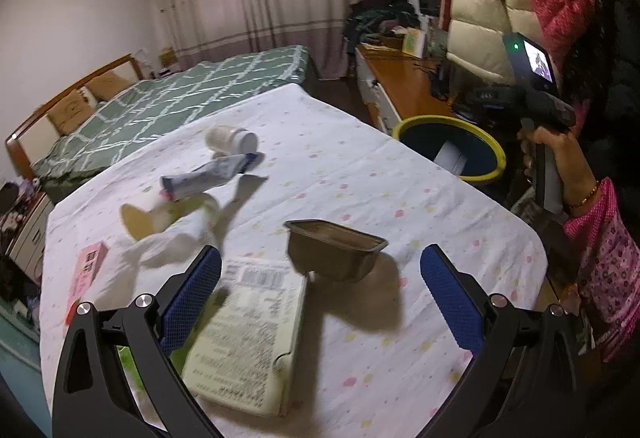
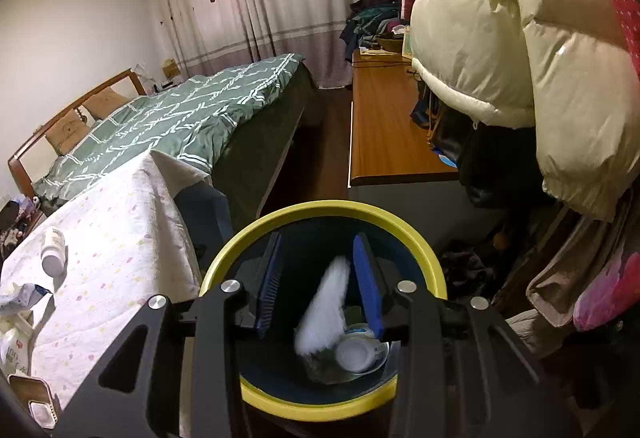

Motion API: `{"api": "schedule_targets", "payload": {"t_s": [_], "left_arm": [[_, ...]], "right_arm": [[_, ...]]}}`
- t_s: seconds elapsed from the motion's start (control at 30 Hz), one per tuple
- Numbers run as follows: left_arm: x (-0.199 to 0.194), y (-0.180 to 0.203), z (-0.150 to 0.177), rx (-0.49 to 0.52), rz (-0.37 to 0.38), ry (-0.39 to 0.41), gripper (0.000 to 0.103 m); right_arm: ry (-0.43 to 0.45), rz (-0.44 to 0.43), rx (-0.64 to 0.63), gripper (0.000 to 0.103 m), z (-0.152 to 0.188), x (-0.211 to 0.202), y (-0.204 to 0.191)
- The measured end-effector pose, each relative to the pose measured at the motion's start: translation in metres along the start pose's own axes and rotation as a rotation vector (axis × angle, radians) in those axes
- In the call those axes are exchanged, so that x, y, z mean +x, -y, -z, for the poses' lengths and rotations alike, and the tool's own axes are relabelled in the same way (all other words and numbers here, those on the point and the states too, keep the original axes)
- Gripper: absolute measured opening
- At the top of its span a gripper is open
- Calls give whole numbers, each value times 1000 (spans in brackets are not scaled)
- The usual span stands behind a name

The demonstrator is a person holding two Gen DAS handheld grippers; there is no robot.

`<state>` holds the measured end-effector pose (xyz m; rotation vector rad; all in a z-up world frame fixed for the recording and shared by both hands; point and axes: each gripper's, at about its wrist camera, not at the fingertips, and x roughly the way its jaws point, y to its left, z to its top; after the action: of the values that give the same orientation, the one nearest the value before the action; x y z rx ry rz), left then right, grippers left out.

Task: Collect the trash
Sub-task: 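Carry the white wrap to the yellow bin and release it with the right tool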

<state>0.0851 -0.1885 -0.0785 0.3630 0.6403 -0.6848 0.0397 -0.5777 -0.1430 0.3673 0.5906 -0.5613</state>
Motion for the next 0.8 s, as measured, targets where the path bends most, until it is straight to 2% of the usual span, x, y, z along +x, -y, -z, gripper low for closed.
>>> {"api": "schedule_targets", "payload": {"t_s": [0.1, 0.33, 0.6, 0.8], "left_arm": [[13, 3, -3, 19, 51, -16, 98], [44, -7, -4, 2, 108, -71, 98], [67, -7, -4, 47, 102, -109, 98], [80, -5, -7, 70, 124, -136, 98]], "right_arm": [[6, -12, -3, 36, 0, -3, 2], [19, -35, -20, 39, 2, -14, -5], [6, -54, -30, 39, 3, -14, -11], [-6, -65, -29, 40, 3, -12, -12]]}}
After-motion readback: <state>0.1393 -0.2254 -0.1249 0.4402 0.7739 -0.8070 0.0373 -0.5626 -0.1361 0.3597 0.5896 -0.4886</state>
